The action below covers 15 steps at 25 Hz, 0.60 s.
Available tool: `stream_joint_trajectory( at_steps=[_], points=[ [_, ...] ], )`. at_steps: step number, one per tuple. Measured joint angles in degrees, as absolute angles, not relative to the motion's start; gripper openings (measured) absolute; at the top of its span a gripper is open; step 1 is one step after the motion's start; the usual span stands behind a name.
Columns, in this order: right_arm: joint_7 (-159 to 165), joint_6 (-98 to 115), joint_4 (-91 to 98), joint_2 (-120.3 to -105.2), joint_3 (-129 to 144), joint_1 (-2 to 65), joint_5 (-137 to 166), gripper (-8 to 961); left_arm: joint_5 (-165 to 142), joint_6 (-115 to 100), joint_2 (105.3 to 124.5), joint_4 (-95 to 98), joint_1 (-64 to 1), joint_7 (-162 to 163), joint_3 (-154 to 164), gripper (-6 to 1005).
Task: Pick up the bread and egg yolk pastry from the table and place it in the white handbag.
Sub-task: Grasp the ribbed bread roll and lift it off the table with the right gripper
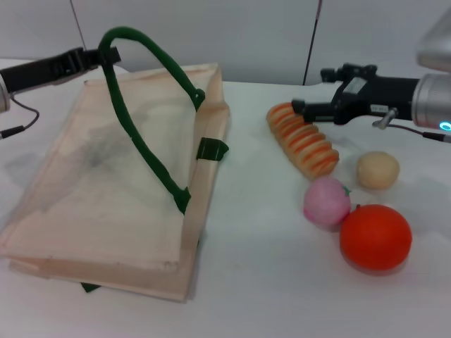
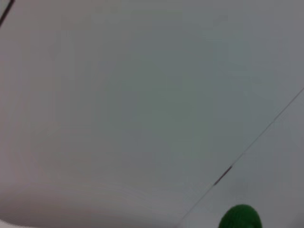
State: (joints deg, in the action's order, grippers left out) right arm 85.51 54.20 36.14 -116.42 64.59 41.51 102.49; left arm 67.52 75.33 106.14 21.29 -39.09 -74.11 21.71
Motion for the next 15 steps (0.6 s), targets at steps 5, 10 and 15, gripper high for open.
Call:
stream_joint_trajectory(
  at_steps=[5, 10, 15],
  points=[
    [100.9, 53.88, 42.21, -116.38, 72.65, 42.55, 112.08, 894, 71.98, 79.27, 105.95, 21.25, -38.05, -75.61, 21.71, 125],
    [110.98, 50.73, 41.73, -116.27, 77.64, 46.18, 119.59, 894, 74.83, 81.94, 105.82, 21.27, -37.32, -76.17, 21.71, 126],
    [117.75, 48.0, 37.14, -116.3, 78.05, 50.98, 125.46, 895, 75.38, 83.96, 105.78, 21.14, -37.47, -77.22, 21.7, 128]
  ],
)
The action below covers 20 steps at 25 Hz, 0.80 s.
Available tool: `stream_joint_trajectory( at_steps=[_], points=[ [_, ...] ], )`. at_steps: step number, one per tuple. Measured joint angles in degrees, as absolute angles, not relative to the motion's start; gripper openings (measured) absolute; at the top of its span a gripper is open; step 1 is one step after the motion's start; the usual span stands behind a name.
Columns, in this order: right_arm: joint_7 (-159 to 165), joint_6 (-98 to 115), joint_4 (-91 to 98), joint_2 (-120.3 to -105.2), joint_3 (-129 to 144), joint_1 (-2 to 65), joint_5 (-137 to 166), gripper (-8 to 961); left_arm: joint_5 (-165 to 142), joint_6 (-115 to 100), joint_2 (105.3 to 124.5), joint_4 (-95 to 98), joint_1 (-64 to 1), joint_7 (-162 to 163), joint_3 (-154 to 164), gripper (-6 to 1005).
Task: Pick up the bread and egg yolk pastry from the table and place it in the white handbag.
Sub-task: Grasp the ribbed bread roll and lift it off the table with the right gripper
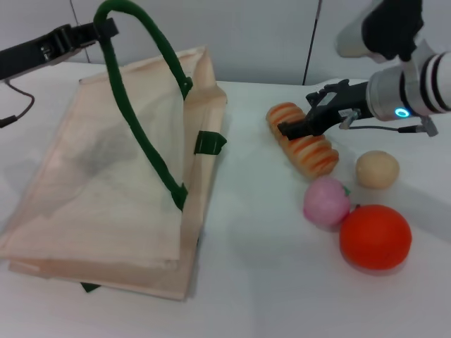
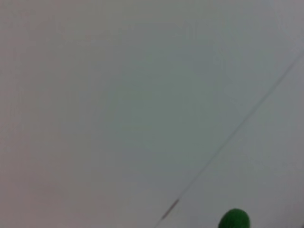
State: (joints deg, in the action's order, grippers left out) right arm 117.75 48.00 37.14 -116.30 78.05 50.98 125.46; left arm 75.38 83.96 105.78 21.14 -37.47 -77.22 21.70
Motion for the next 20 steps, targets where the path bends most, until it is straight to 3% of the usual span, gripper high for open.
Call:
stream_joint_trajectory(
  at_steps=[20],
  points=[
    [120.56, 40.0, 17.69, -116.18, 78.1, 61.72, 130.07, 901, 79.9, 92.03, 106.09, 20.91, -37.83, -77.77, 21.71, 134]
  ],
)
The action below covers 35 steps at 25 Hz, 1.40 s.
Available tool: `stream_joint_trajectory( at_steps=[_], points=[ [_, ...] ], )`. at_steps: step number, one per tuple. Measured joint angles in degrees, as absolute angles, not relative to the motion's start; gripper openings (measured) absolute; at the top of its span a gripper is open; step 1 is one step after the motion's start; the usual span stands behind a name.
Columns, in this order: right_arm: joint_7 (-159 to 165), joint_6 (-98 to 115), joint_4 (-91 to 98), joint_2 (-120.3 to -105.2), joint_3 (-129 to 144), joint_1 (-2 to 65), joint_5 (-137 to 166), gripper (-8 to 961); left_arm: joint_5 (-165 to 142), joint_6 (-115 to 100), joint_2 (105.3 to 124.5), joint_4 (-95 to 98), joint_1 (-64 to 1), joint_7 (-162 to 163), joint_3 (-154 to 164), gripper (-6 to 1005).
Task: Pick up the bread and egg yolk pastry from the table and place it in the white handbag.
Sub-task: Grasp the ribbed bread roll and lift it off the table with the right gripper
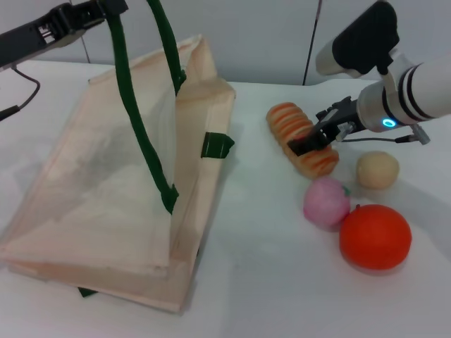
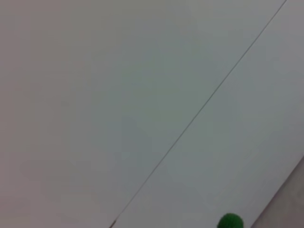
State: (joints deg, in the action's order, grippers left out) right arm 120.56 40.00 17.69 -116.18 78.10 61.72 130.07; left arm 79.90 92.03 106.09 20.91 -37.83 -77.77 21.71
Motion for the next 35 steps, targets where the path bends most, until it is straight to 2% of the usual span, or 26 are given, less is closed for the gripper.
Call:
stream_joint_trajectory(
  at_steps=[23, 29, 35],
  points=[
    [122.24, 37.52, 10.02, -116.55, 80.39, 65.1, 131.48, 888, 82.26, 95.28, 106.25, 20.92, -37.67, -77.75, 21.71, 140],
    [123.26, 37.88, 10.12, -116.63, 80.83, 65.13, 131.33, 709, 82.35, 95.27, 106.25, 20.92, -37.6, -77.77, 21.71, 142],
    [124.05, 38.04, 10.37, -116.63, 80.93, 65.12, 131.45, 682, 82.35, 95.26, 106.25, 20.92, -37.53, -77.86, 21.71, 144]
  ],
)
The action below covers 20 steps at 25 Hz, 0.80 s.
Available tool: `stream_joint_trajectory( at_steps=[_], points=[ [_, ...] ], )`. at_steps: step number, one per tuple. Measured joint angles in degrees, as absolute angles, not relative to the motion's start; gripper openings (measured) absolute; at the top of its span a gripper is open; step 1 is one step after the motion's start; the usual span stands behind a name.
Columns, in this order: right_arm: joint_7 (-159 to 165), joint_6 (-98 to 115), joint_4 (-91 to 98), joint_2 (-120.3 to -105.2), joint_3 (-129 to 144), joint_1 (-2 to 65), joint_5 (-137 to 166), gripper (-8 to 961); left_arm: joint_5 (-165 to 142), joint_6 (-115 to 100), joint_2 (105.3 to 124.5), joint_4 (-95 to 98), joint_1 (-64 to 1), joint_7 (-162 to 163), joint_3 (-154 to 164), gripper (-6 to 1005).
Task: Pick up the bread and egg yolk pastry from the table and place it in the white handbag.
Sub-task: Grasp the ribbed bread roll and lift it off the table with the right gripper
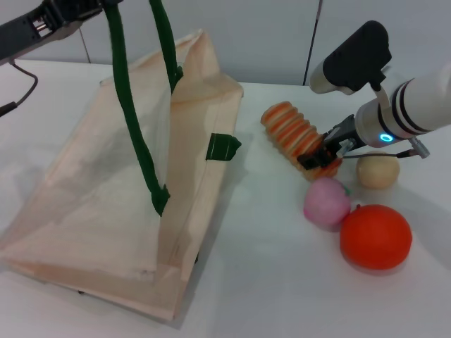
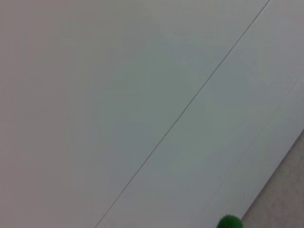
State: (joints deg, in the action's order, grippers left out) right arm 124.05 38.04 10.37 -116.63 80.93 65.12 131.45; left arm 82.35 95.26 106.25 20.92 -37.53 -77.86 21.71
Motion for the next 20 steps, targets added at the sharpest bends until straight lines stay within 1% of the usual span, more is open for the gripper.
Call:
stream_joint_trajectory(
  at_steps=[5, 10, 13, 20],
  points=[
    [124.04, 38.07, 10.47, -116.63, 80.95, 65.12, 131.49, 660, 82.35, 95.27, 106.25, 20.92, -37.43, -77.87, 21.71, 146],
    [123.56, 37.74, 12.89, -116.67, 80.93, 64.26, 131.28, 612, 82.36, 95.27, 106.0, 20.98, -37.0, -77.66, 21.71, 147],
    [123.68, 37.95, 18.06, -116.6, 80.77, 61.93, 131.19, 563, 82.36, 95.27, 105.79, 21.16, -36.42, -77.38, 21.7, 148],
    [126.44, 40.32, 31.7, -116.01, 80.52, 54.44, 134.22, 500, 82.35, 95.08, 104.95, 21.3, -35.77, -76.69, 21.71, 150]
  ],
)
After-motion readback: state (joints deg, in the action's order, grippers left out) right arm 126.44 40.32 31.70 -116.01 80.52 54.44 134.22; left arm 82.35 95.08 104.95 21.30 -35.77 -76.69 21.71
